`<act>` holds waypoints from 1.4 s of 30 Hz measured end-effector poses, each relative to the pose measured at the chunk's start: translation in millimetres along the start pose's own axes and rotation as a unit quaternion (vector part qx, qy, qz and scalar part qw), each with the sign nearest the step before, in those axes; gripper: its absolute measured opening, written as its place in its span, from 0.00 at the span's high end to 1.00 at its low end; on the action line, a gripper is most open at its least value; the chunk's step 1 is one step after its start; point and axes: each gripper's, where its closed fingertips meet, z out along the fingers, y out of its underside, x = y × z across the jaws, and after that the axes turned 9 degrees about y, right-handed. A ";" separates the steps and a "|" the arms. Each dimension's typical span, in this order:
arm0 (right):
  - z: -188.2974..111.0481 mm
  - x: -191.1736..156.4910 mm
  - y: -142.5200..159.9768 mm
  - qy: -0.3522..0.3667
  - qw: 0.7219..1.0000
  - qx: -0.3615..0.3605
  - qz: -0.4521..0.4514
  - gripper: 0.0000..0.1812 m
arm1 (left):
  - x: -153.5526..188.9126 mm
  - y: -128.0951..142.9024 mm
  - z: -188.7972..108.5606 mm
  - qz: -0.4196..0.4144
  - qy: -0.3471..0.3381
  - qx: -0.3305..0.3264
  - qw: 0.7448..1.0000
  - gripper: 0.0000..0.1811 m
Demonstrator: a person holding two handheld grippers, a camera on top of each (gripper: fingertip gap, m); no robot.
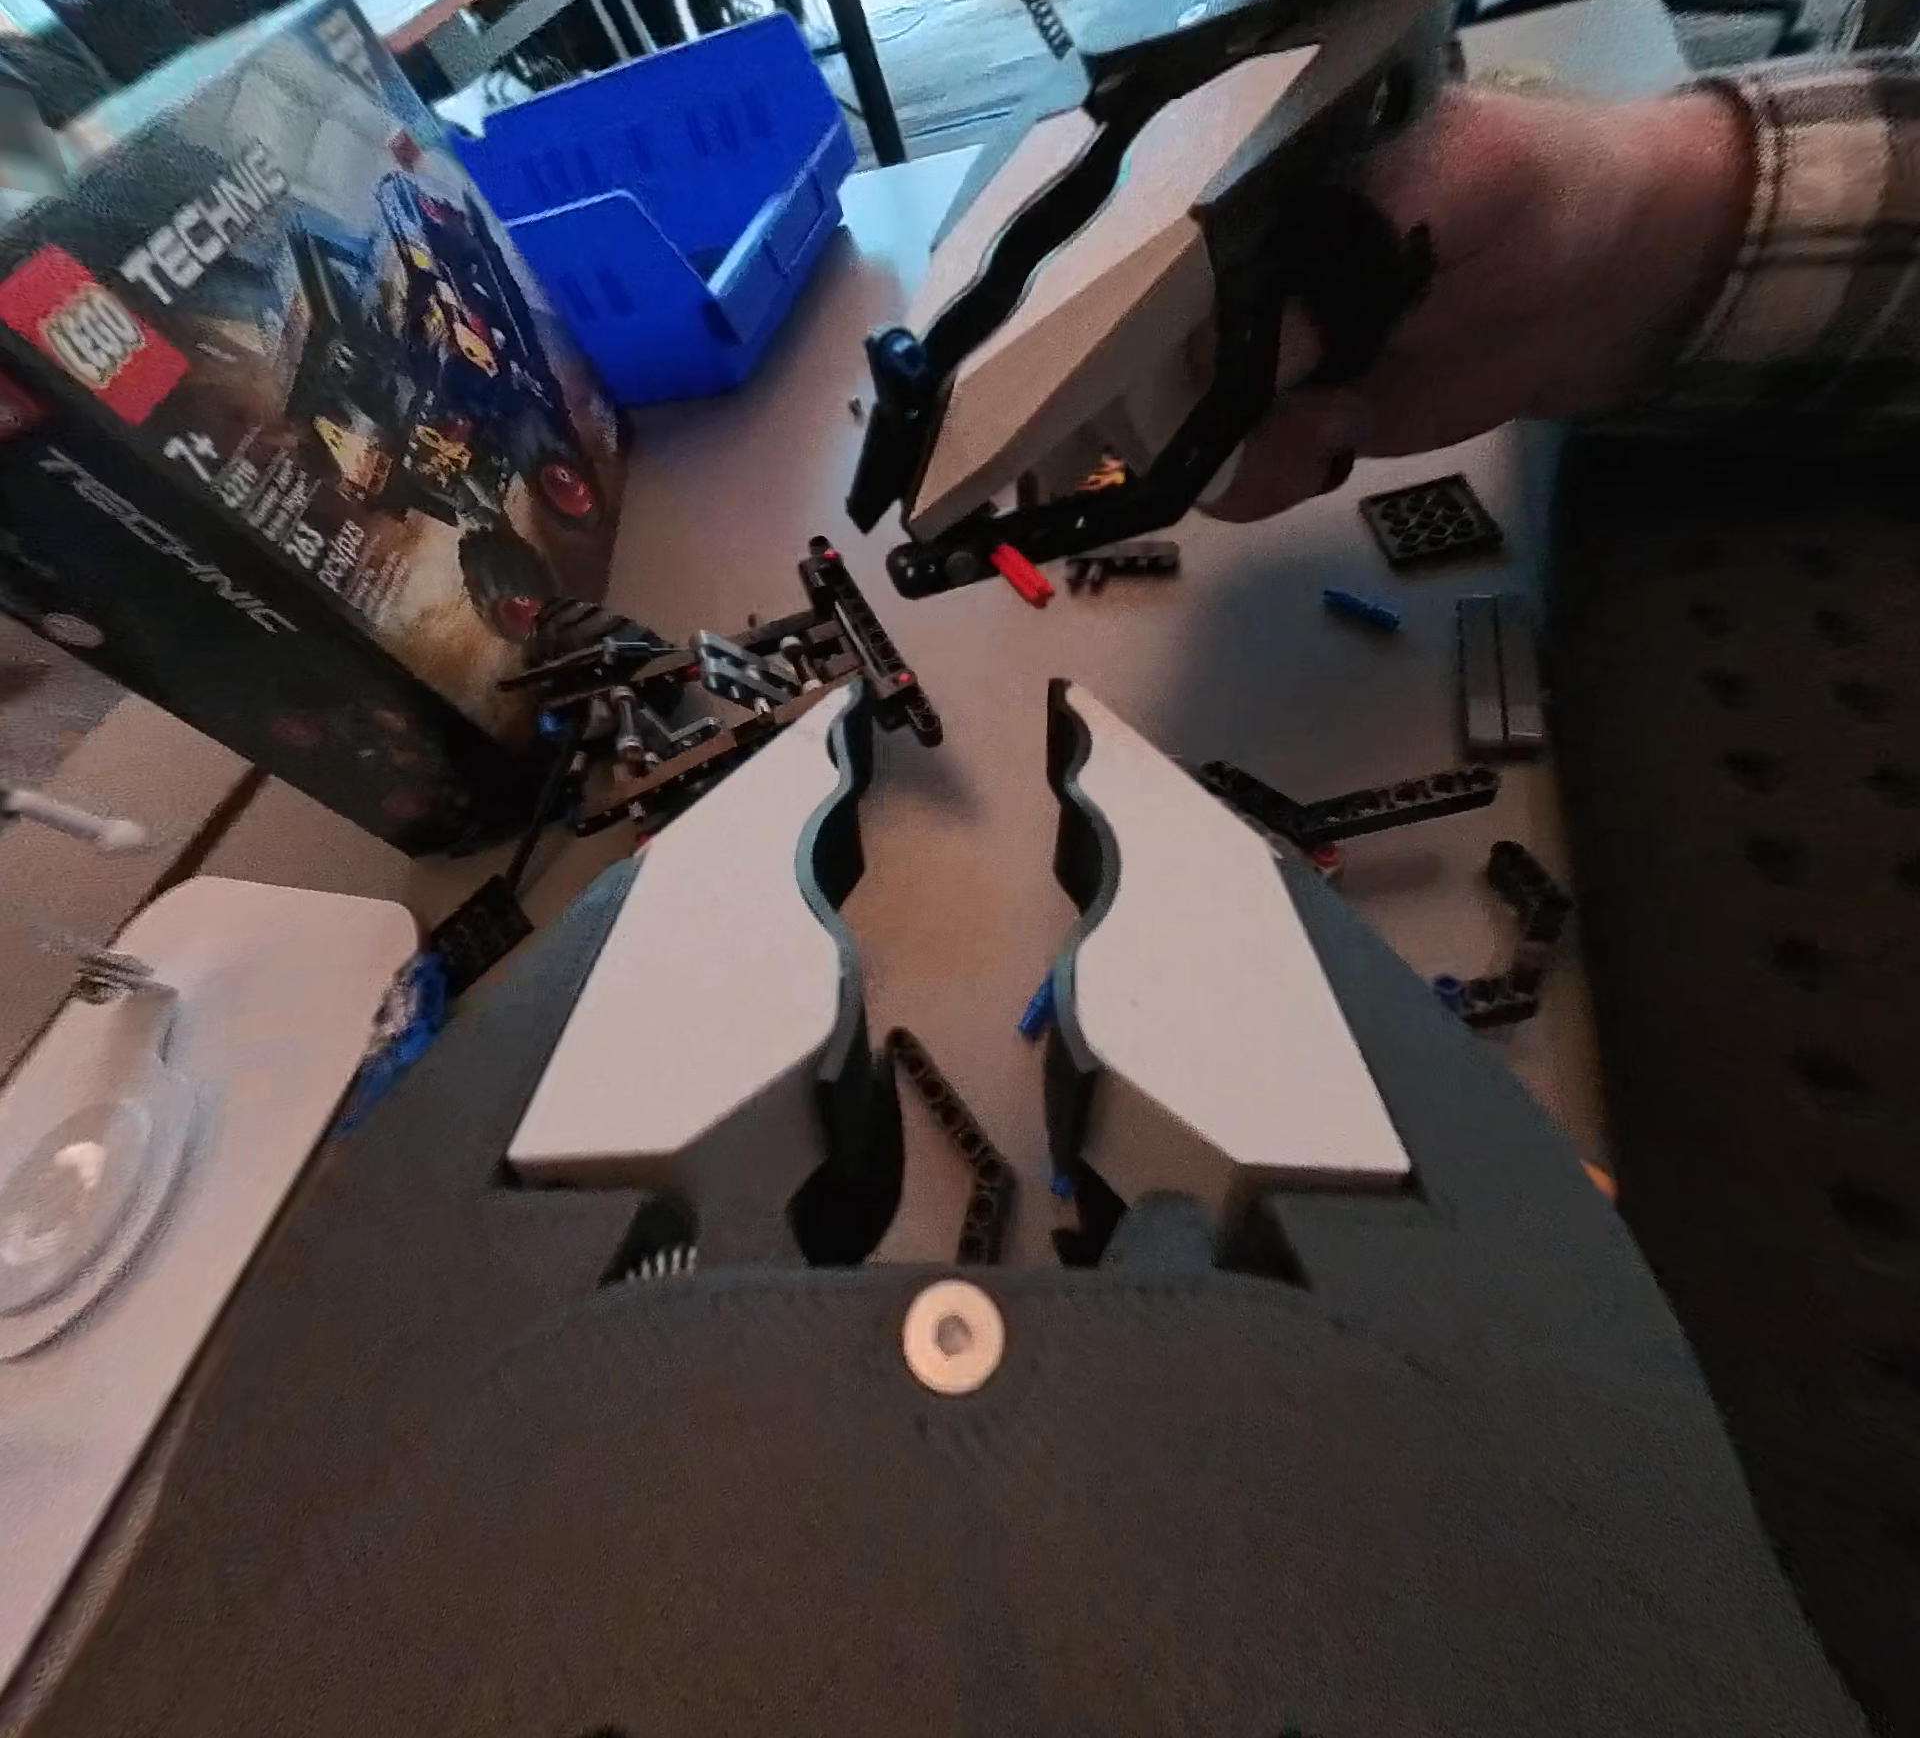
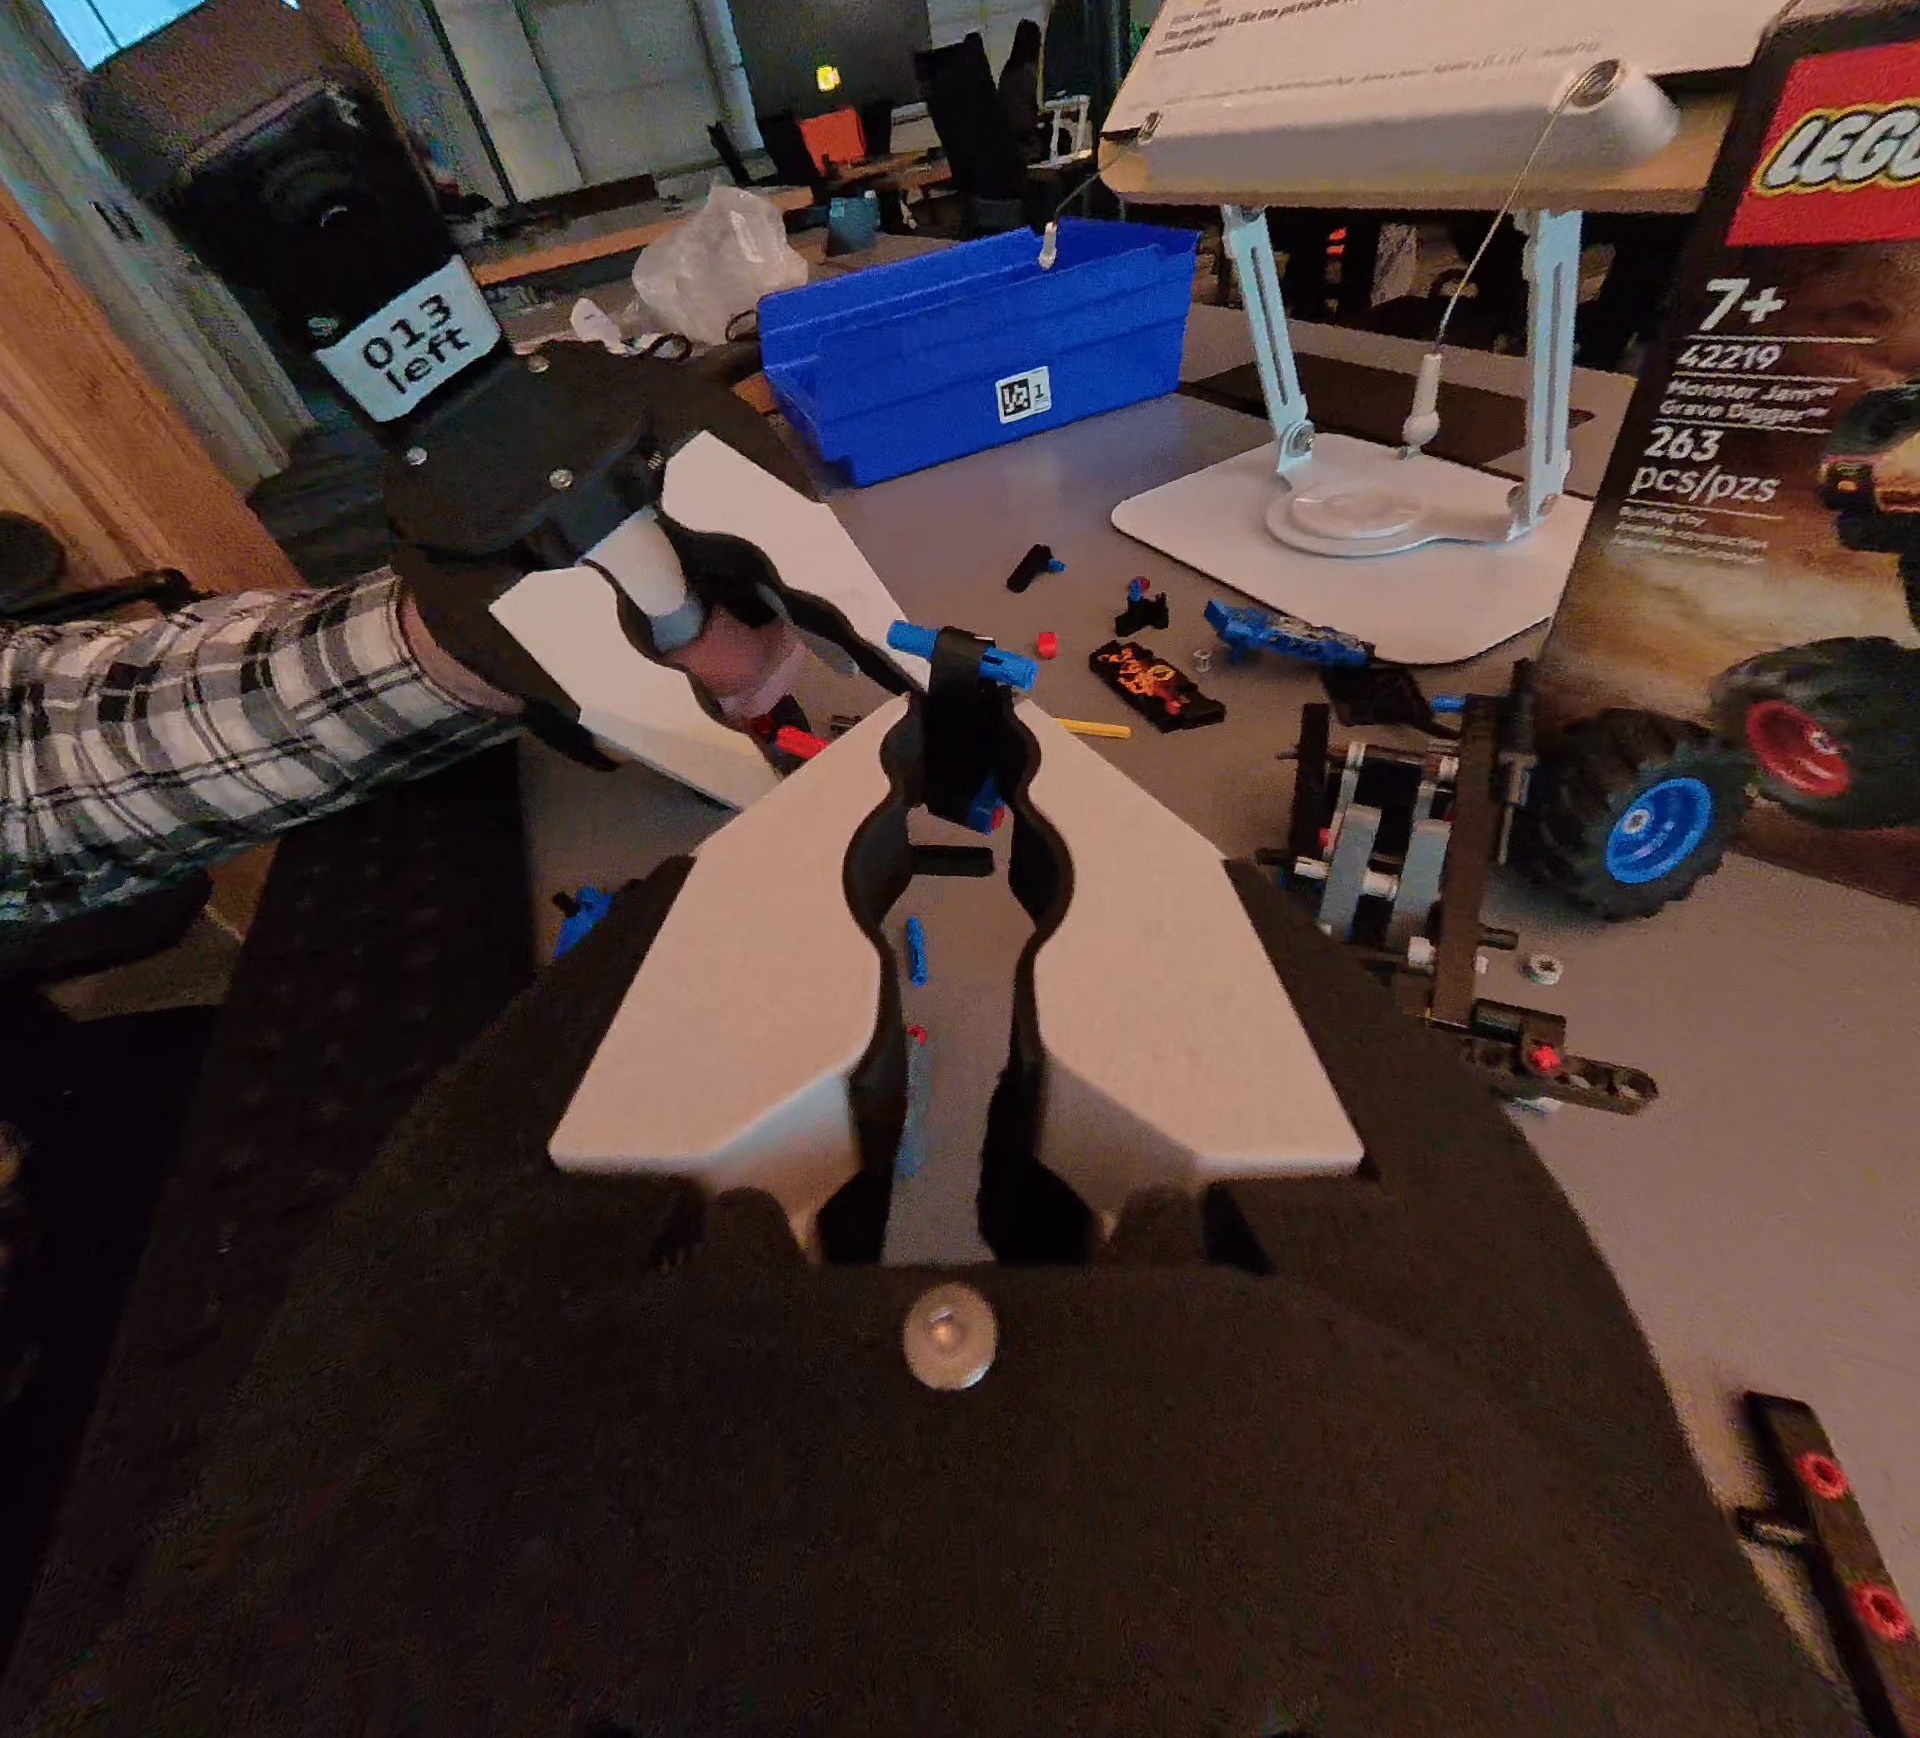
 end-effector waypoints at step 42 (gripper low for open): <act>-2.9 -15.7 18.0 0.049 0.998 -0.017 -0.048 0.96 | 33.4 -12.6 -6.9 0.150 -0.098 -0.043 0.983 0.99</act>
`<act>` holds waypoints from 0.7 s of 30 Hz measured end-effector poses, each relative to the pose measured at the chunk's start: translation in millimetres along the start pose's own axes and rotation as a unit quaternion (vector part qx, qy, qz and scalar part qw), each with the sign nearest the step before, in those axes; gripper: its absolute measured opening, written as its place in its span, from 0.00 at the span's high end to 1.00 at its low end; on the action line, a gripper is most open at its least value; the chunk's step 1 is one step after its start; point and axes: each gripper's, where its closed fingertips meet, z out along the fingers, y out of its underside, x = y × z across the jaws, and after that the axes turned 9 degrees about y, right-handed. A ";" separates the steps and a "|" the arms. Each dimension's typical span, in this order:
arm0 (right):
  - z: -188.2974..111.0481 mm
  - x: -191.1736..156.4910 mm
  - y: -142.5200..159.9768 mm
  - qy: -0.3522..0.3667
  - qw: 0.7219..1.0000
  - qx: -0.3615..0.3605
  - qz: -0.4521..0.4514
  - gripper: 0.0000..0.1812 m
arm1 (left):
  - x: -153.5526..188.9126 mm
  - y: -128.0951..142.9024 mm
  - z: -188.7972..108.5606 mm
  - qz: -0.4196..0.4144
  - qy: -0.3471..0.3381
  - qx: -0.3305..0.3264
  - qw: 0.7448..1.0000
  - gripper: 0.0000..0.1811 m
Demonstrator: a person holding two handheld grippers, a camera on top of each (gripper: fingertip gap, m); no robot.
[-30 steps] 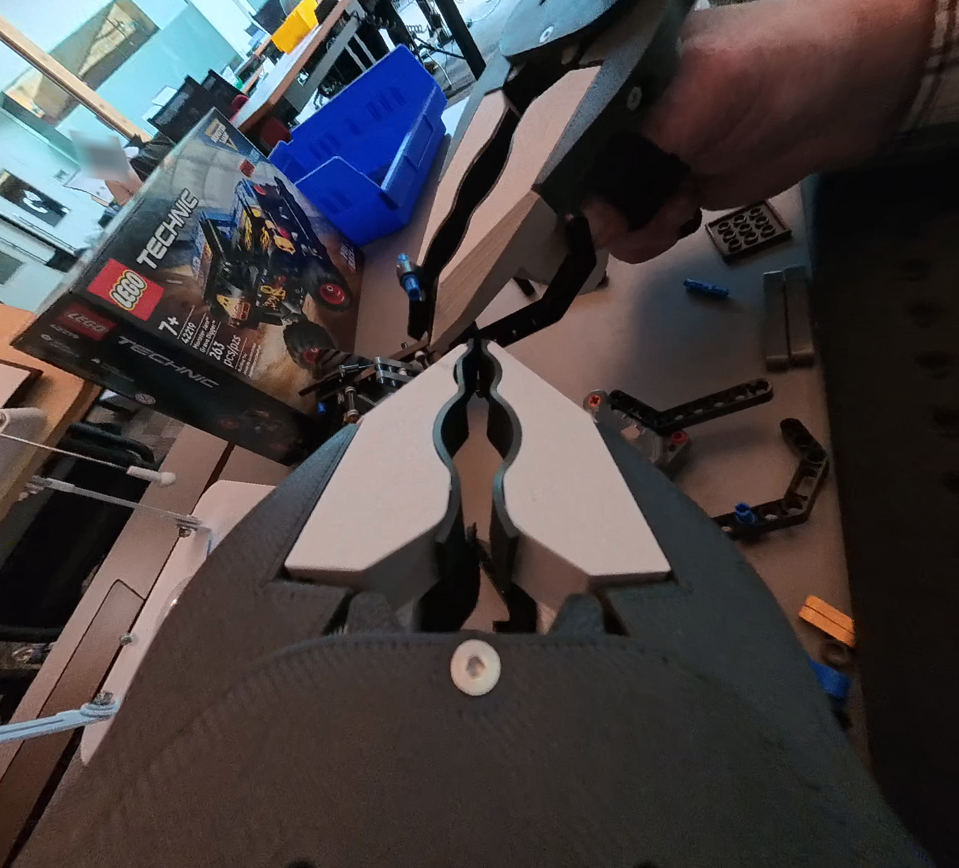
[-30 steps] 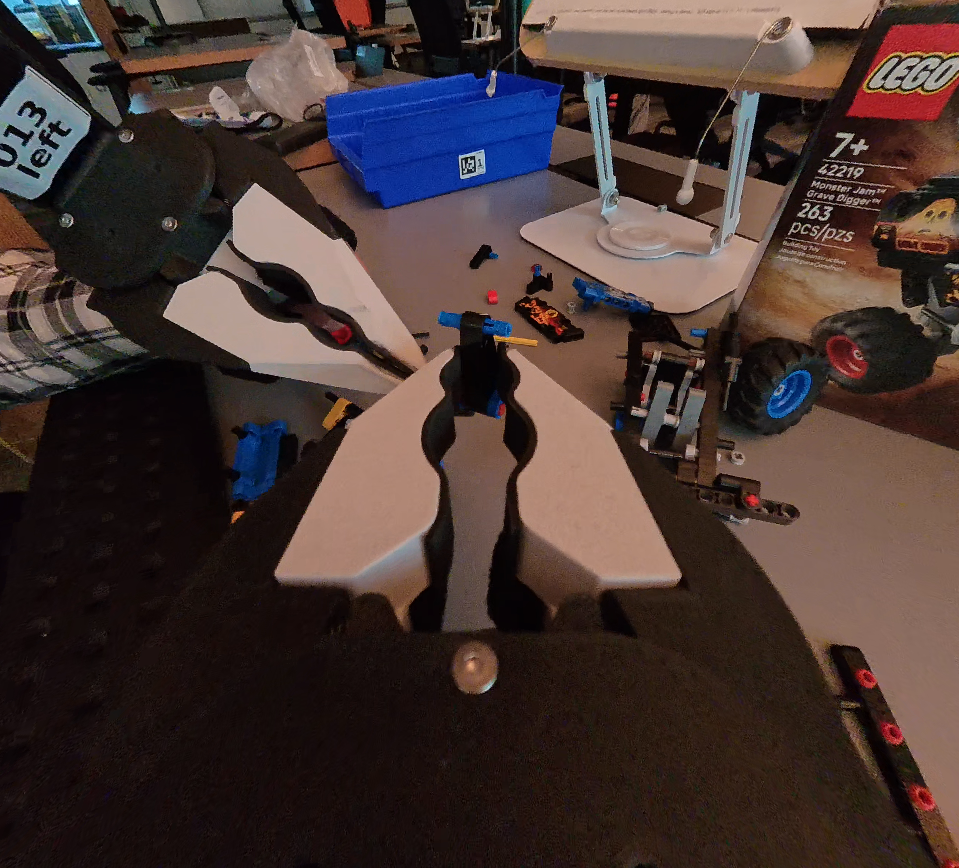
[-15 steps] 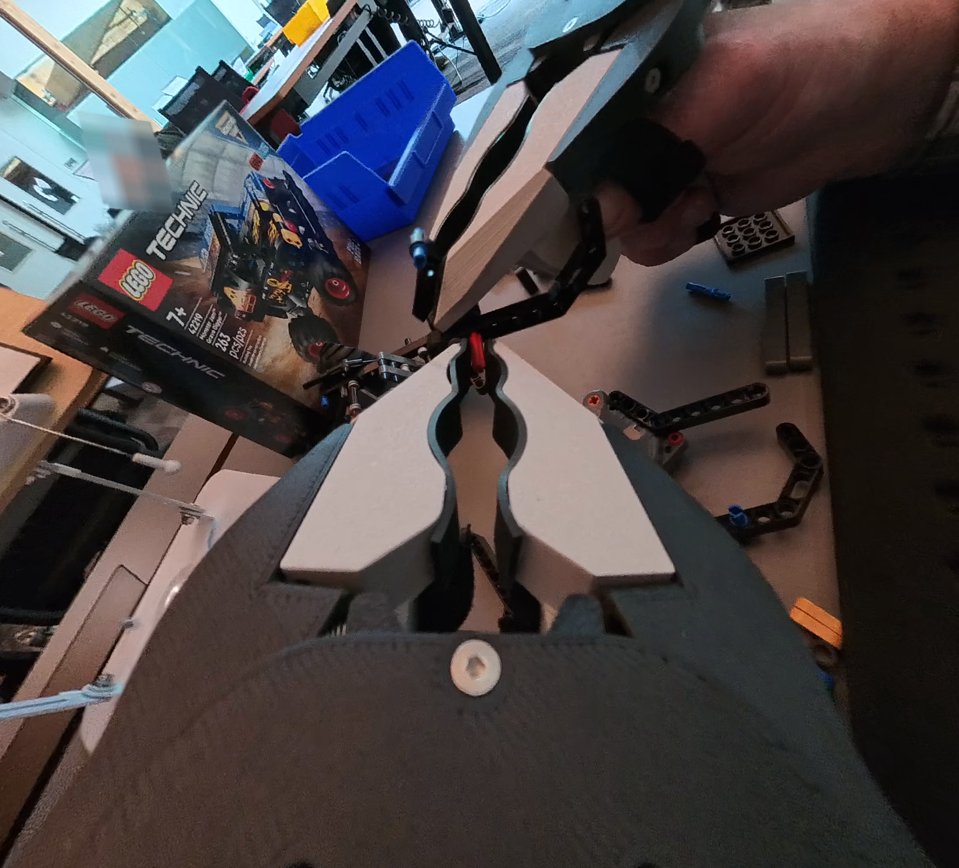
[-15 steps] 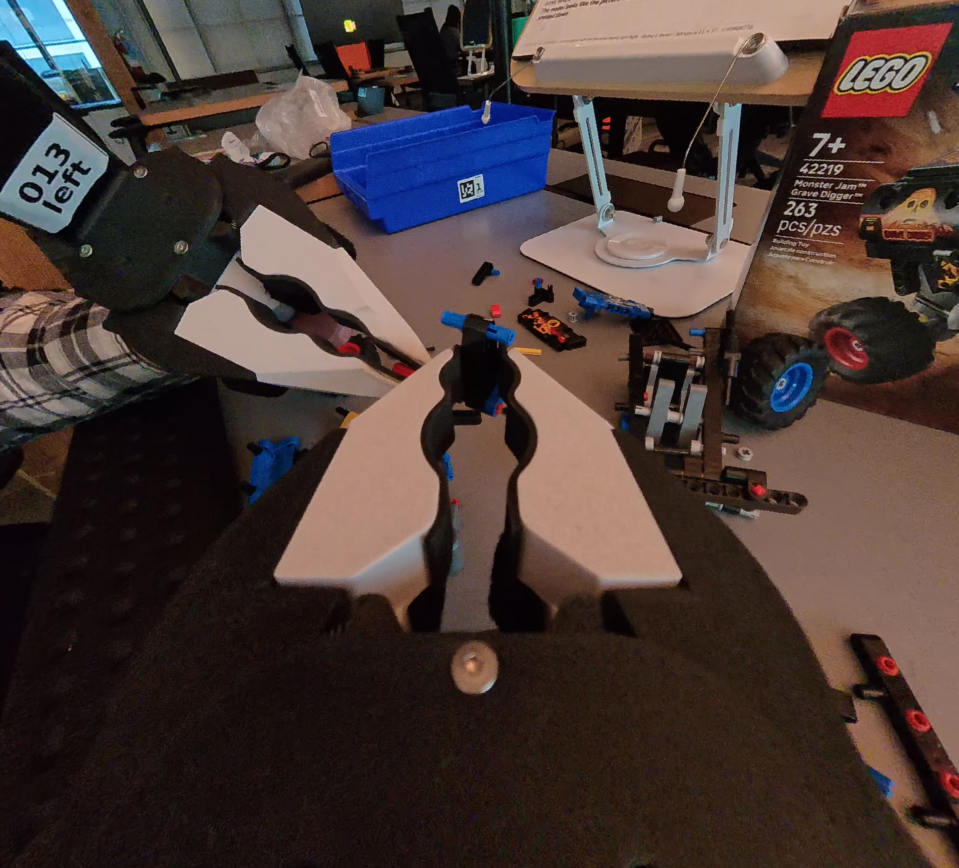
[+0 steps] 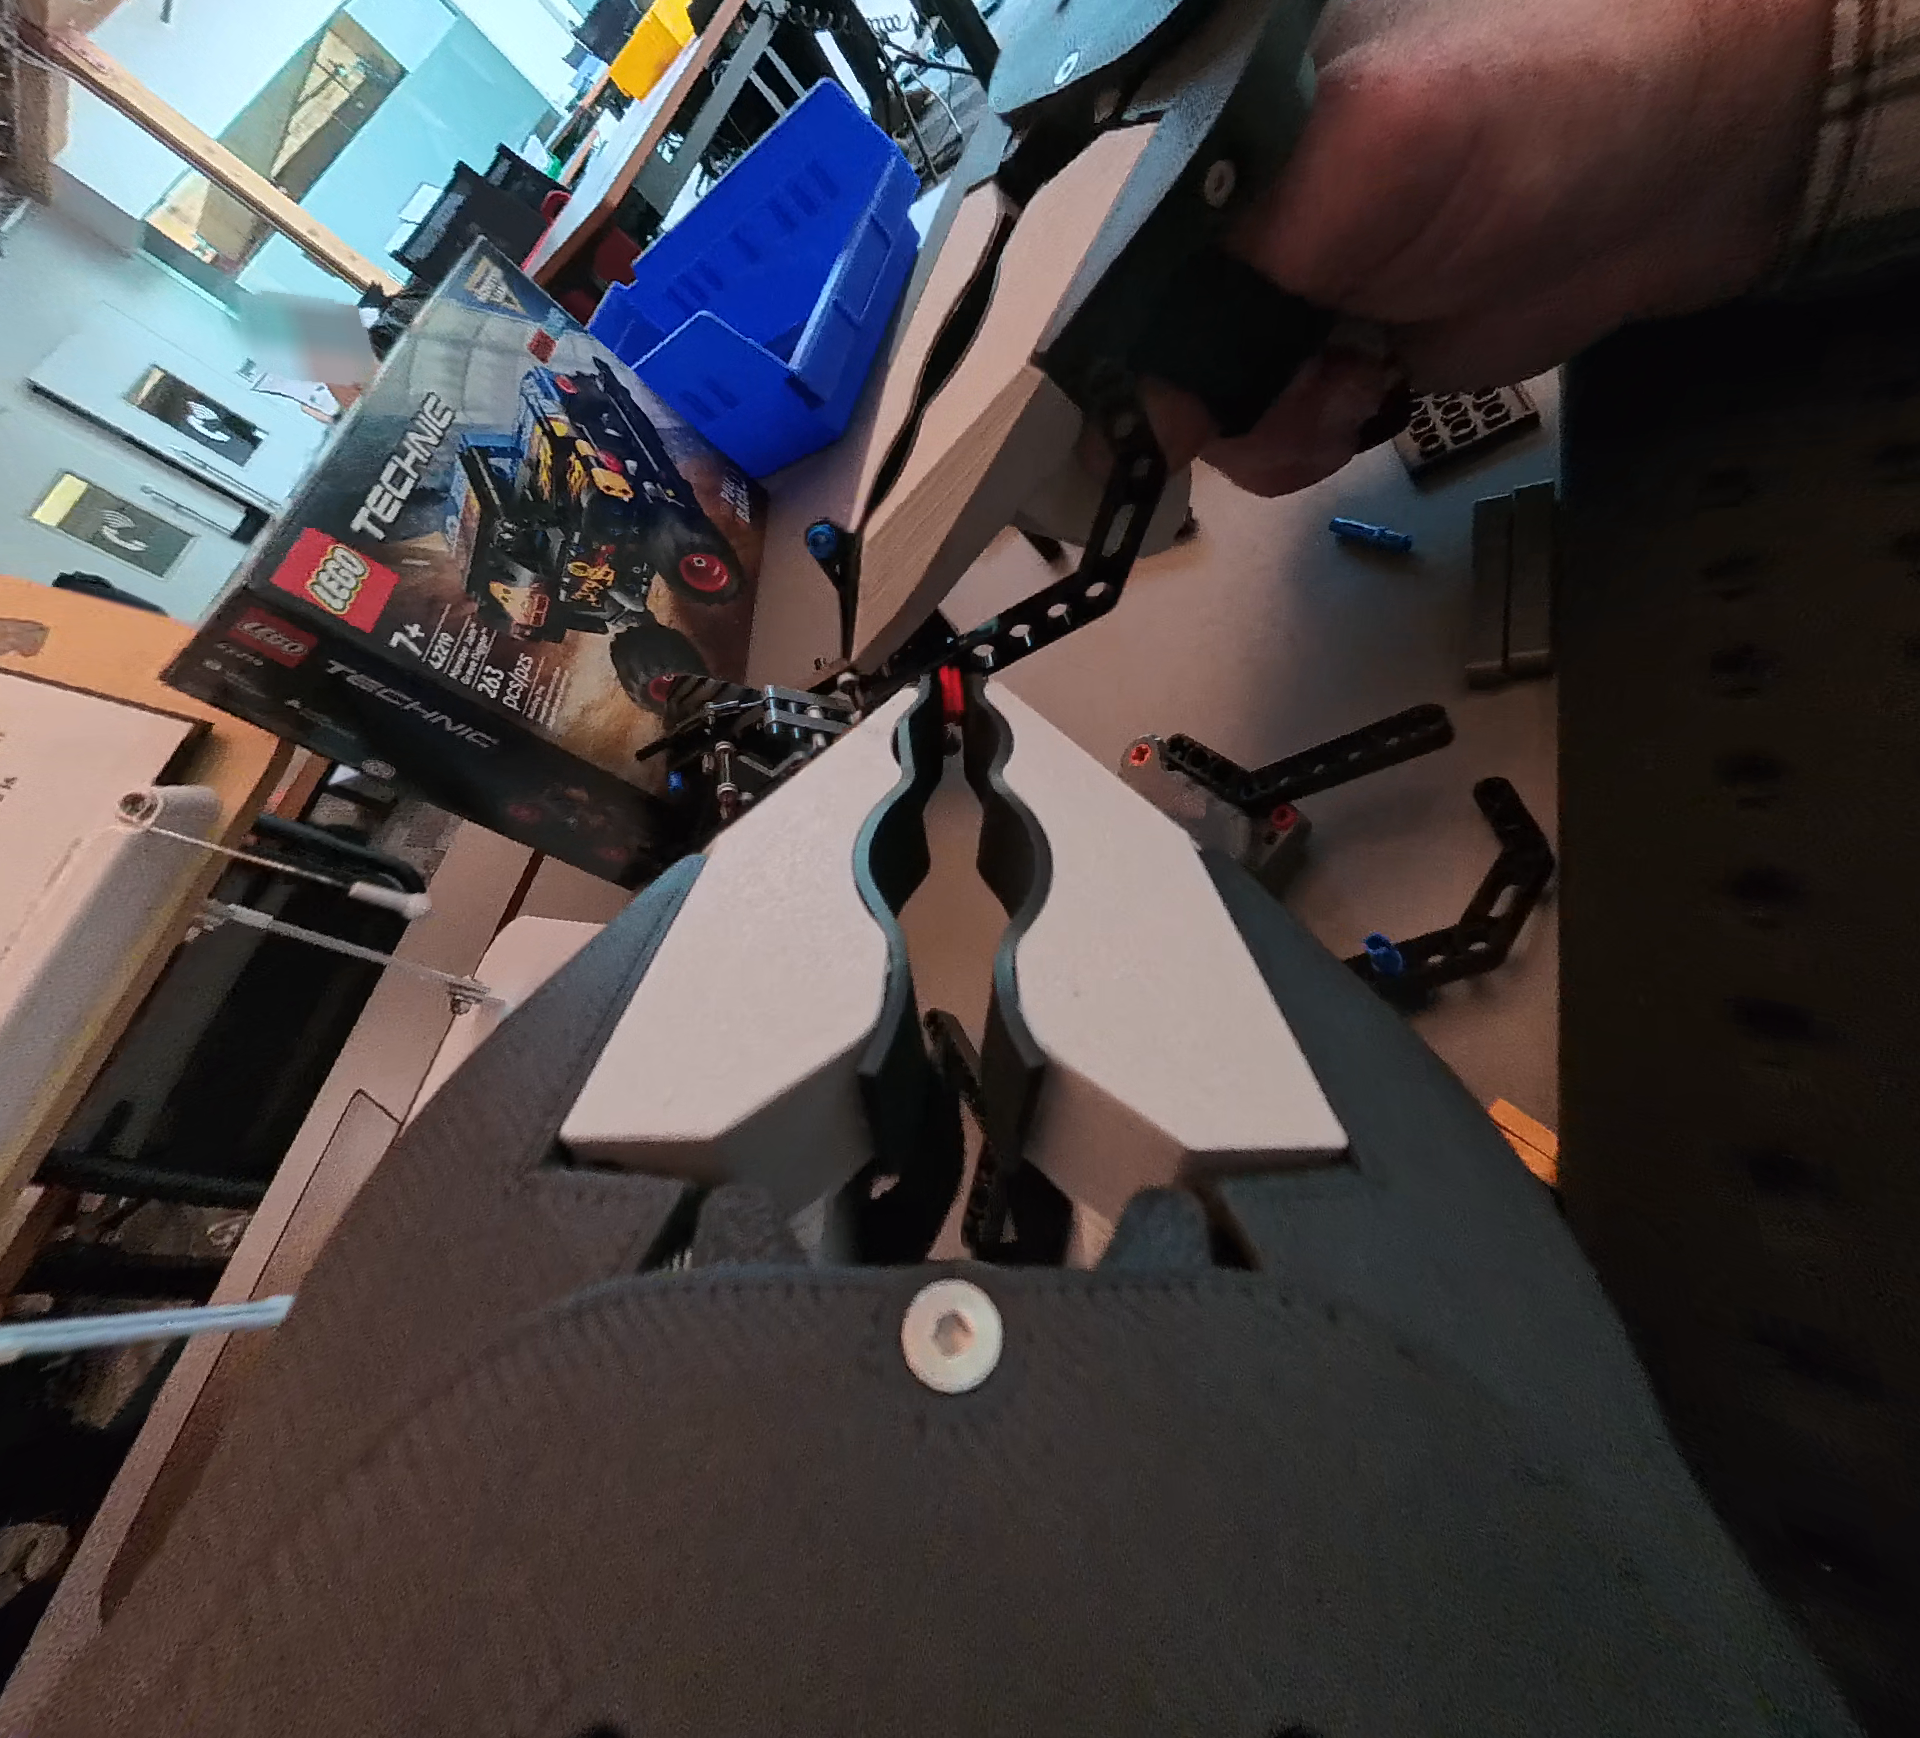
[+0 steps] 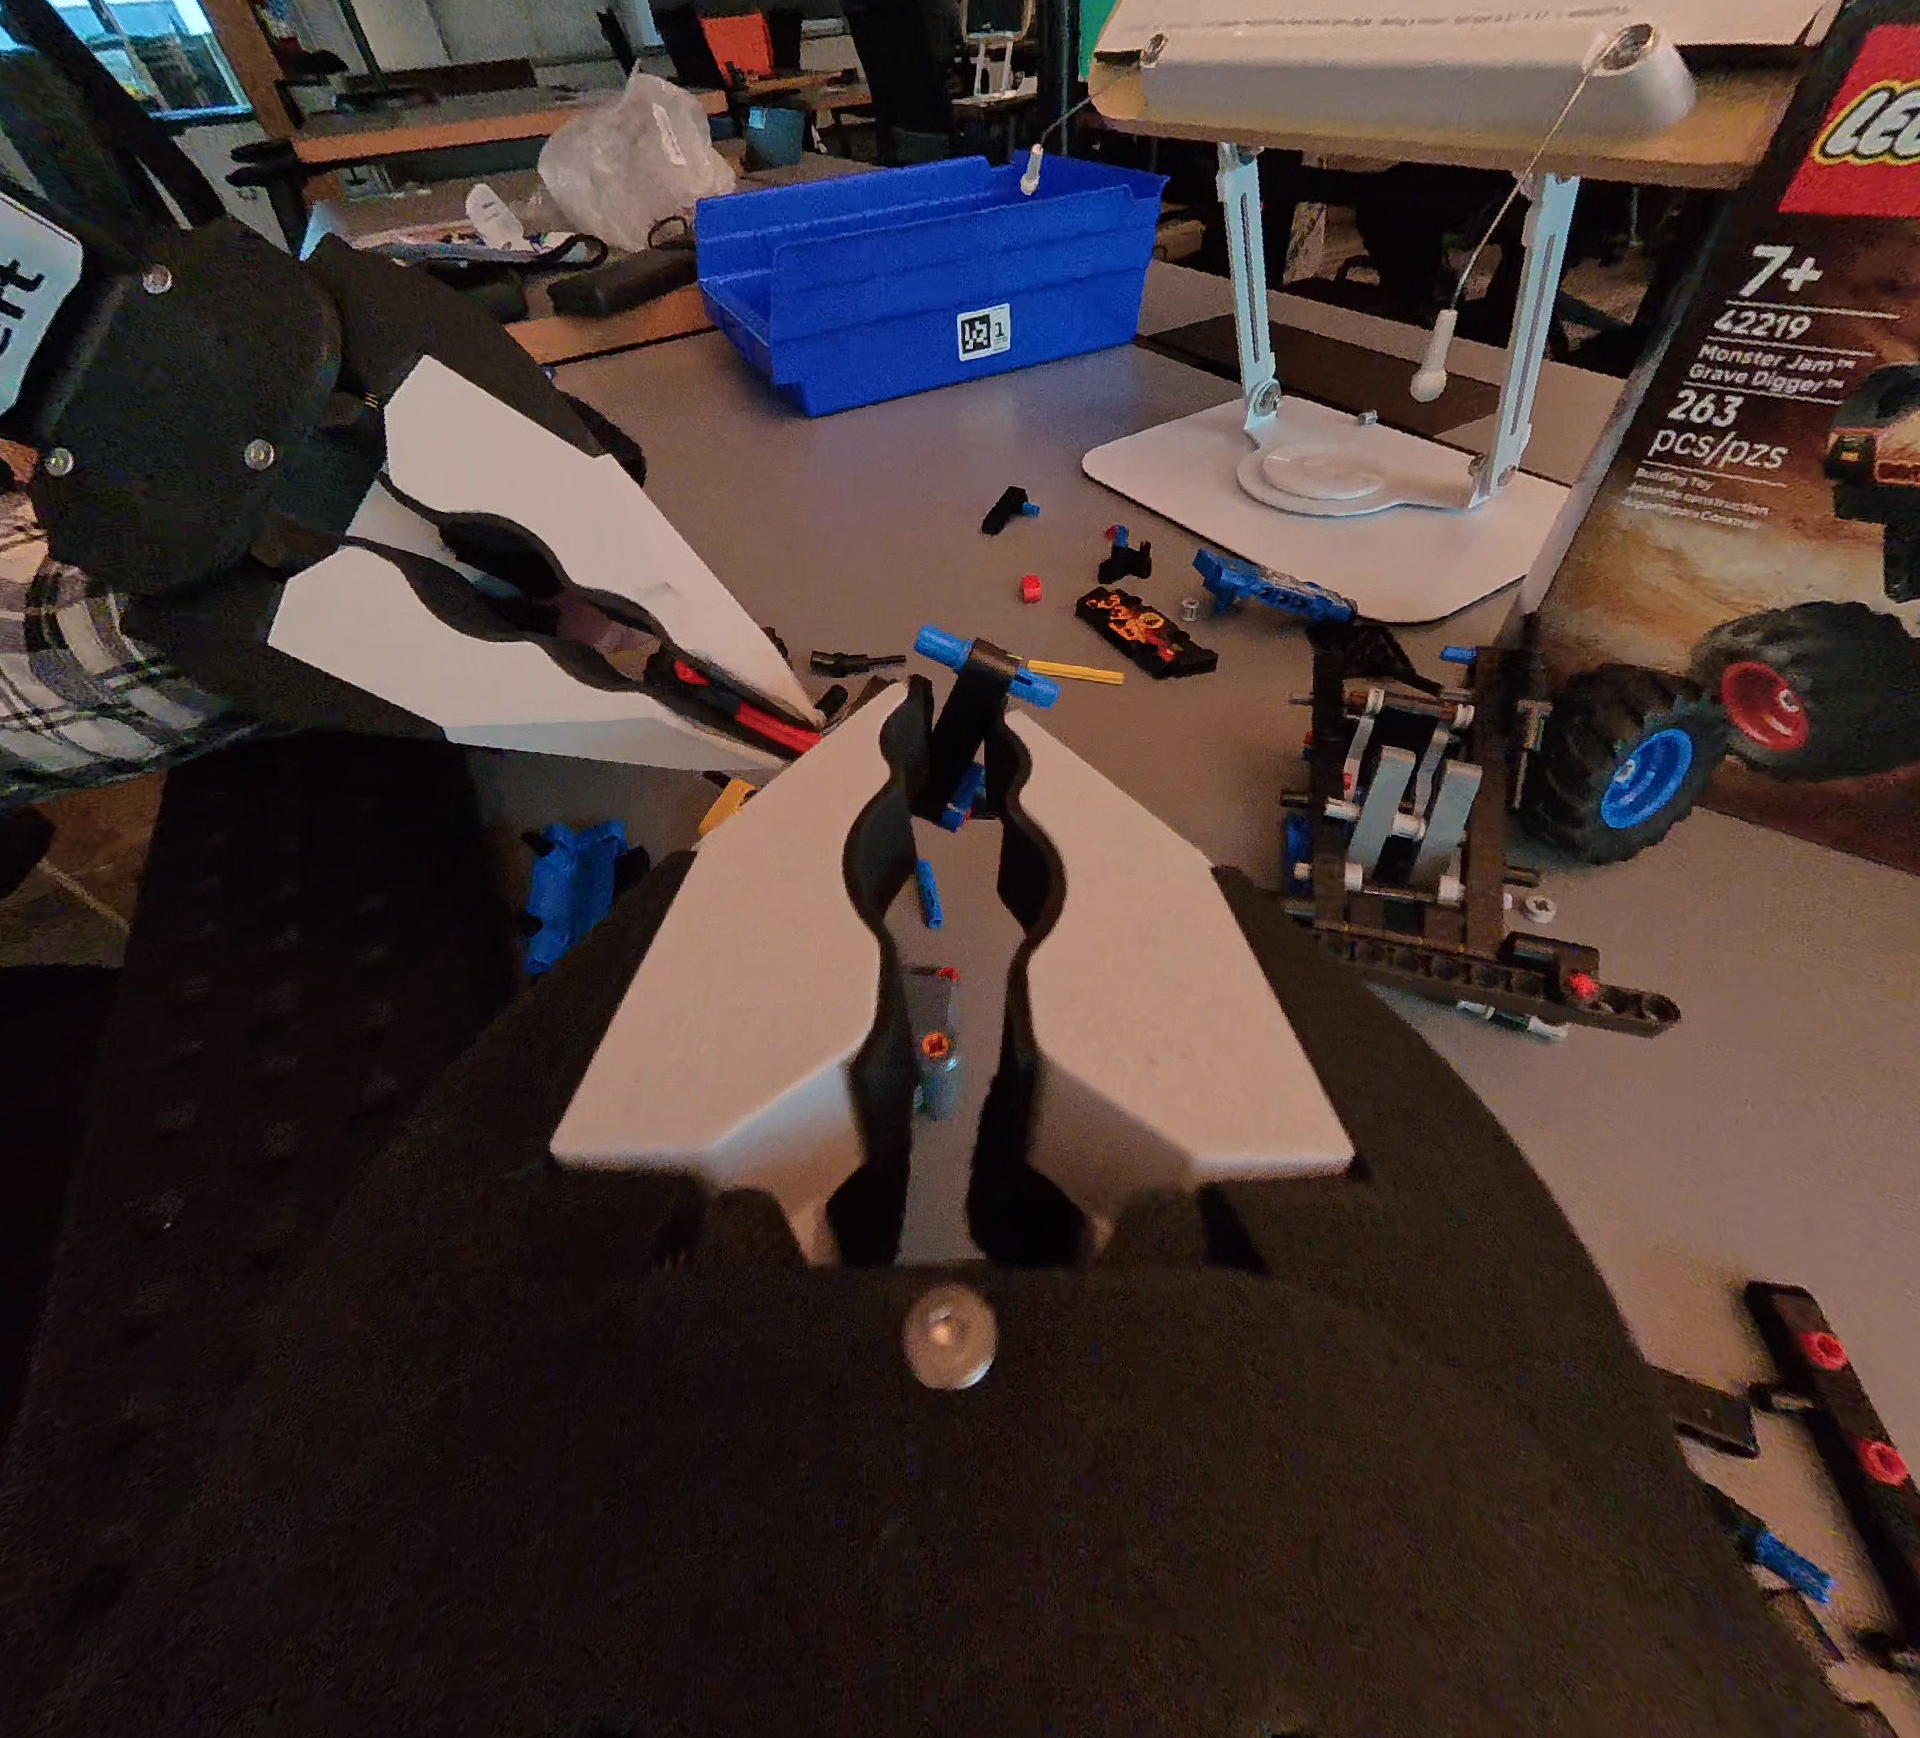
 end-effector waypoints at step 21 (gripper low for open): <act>-2.4 -34.4 -23.6 -0.028 0.991 0.087 -0.097 0.92 | 8.3 1.5 0.4 -0.246 0.127 0.120 0.953 0.81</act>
